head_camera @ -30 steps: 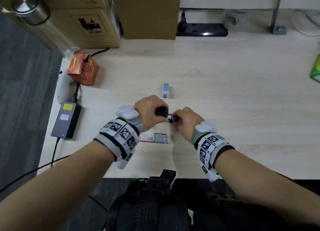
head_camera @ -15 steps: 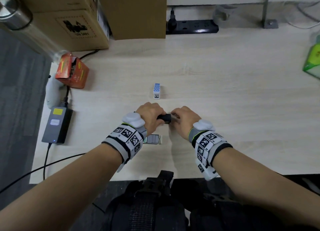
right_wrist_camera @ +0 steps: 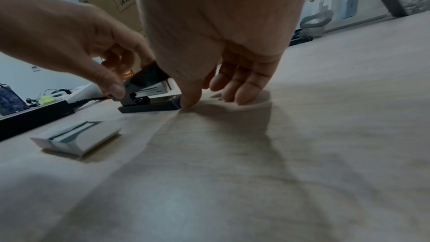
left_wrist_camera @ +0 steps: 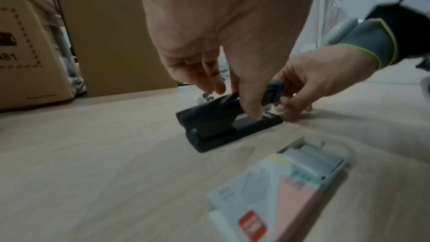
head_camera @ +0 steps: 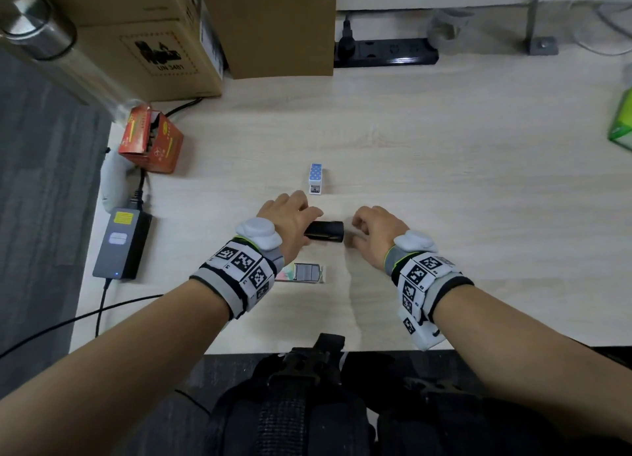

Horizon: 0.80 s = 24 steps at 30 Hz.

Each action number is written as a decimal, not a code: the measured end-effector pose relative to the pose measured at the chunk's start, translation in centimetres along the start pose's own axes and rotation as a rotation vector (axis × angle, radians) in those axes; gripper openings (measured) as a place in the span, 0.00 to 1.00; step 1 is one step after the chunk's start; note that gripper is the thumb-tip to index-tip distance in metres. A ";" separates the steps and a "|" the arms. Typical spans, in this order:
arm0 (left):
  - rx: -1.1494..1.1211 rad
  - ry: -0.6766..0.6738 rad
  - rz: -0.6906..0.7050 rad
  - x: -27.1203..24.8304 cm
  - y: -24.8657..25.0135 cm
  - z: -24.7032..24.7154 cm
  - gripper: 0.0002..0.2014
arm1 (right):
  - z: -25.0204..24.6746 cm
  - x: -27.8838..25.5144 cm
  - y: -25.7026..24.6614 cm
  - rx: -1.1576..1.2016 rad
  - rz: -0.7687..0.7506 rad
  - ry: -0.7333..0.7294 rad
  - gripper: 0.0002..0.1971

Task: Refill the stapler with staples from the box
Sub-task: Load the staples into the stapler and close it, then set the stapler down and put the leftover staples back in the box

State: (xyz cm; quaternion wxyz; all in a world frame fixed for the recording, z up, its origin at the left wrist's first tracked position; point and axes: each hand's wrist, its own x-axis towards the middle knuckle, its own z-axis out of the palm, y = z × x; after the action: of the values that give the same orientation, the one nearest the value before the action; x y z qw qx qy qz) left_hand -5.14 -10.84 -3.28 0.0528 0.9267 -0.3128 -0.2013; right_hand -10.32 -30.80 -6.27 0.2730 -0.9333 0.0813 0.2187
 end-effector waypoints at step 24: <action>0.553 -0.059 0.445 5.2 -12.3 -6.0 0.14 | 0.1 2.0 0.2 0.038 0.208 -0.114 0.14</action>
State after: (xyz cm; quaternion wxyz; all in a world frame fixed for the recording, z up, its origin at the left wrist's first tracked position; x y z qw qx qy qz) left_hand 7.91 -4.32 -2.35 -0.1666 0.8088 -0.5512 -0.1194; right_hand -8.61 -30.97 -7.34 0.2708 -0.9005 0.1659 0.2972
